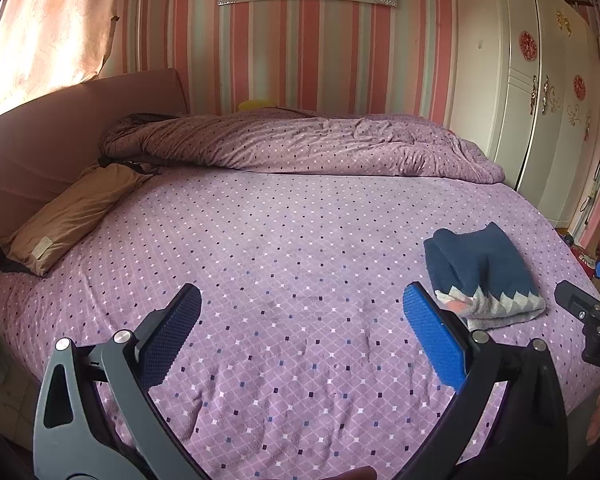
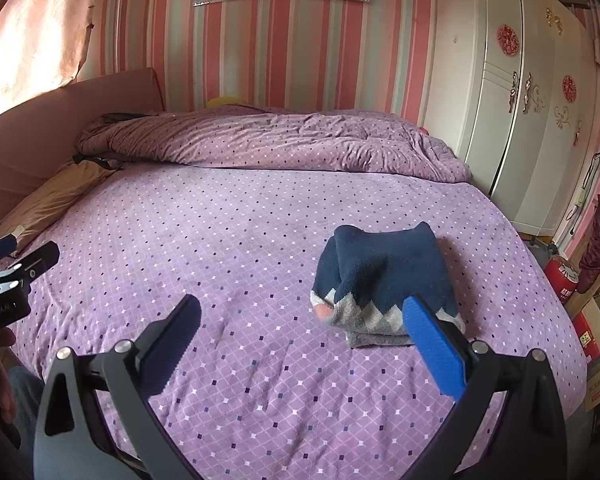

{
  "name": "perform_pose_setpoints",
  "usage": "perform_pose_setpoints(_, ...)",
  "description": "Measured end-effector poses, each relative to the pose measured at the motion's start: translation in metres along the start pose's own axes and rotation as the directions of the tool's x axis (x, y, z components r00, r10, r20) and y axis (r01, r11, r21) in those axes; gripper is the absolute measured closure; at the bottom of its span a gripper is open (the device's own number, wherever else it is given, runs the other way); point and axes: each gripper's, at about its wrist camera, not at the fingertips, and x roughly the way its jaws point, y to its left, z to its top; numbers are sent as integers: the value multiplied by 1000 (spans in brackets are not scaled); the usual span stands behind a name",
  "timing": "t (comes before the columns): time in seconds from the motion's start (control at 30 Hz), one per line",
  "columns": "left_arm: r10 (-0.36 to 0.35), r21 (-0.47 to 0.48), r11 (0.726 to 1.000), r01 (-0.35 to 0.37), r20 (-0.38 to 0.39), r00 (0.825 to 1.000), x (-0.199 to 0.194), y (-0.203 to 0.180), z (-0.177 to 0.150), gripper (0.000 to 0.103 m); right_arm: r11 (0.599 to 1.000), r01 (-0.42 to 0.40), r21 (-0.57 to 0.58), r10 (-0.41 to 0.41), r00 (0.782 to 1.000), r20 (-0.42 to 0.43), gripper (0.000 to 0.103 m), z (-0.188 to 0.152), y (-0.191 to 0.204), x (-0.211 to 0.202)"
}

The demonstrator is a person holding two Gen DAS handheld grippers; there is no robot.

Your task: Fold small clothes

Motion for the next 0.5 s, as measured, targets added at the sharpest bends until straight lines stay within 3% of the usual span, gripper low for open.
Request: perform_pose_setpoints(0.5, 11, -7, 1000, -11, -1, 1000, 0, -1, 2, 3, 1000, -5, 6, 5, 1000, 1, 2, 1, 0, 6)
